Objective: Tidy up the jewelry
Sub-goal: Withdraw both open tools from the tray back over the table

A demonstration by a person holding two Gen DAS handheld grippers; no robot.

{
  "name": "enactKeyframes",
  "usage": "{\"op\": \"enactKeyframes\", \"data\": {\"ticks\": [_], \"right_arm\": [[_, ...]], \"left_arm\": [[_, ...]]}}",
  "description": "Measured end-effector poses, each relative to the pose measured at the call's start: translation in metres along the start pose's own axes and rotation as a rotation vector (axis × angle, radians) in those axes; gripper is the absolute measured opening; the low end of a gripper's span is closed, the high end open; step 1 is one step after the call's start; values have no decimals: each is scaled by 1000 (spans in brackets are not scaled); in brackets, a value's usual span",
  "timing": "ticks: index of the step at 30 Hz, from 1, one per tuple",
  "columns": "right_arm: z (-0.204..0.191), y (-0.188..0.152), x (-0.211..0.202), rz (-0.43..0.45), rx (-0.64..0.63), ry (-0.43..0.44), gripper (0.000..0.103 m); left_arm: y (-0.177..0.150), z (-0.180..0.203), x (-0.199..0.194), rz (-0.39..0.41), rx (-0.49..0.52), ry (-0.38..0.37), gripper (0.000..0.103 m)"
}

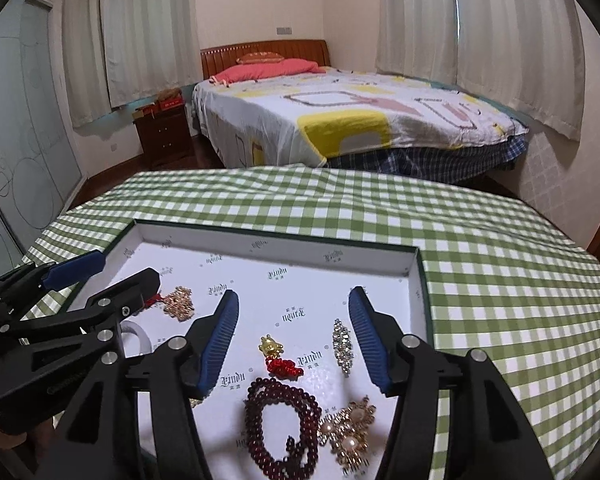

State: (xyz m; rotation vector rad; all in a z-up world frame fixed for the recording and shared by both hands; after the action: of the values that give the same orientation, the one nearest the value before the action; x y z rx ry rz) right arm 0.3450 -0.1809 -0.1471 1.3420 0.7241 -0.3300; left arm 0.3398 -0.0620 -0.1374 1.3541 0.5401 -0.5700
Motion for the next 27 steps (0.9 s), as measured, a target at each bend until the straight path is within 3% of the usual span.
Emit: {"op": "enactKeyframes", "data": {"ticks": [5, 14, 20, 27], "right_arm": [[2, 3, -26, 38, 3, -12, 65], [8, -8, -71, 78, 16, -37, 67], [15, -38, -94, 64, 30, -63, 67], [24, -88, -97, -1, 58, -77, 67]], "left_arm": [[5, 2, -27, 52, -15, -21, 71], [-3, -1, -83, 129, -38, -44, 76], [-28, -7, -108, 149, -39, -32, 77], [-71, -22, -115, 102, -37, -6, 77]]}}
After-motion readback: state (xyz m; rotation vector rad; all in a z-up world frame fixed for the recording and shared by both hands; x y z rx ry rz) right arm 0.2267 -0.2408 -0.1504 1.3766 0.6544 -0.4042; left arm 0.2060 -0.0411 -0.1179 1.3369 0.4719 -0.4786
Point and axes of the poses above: each gripper's, at about its wrist camera, not at the fingertips, and x roughly the way its jaws point, z to its right, y to its top, the point moved 10 cm from there along x, roughly the way its jaws point, and after that the axes turned 10 degrees about -x, right-handed, at the moved point
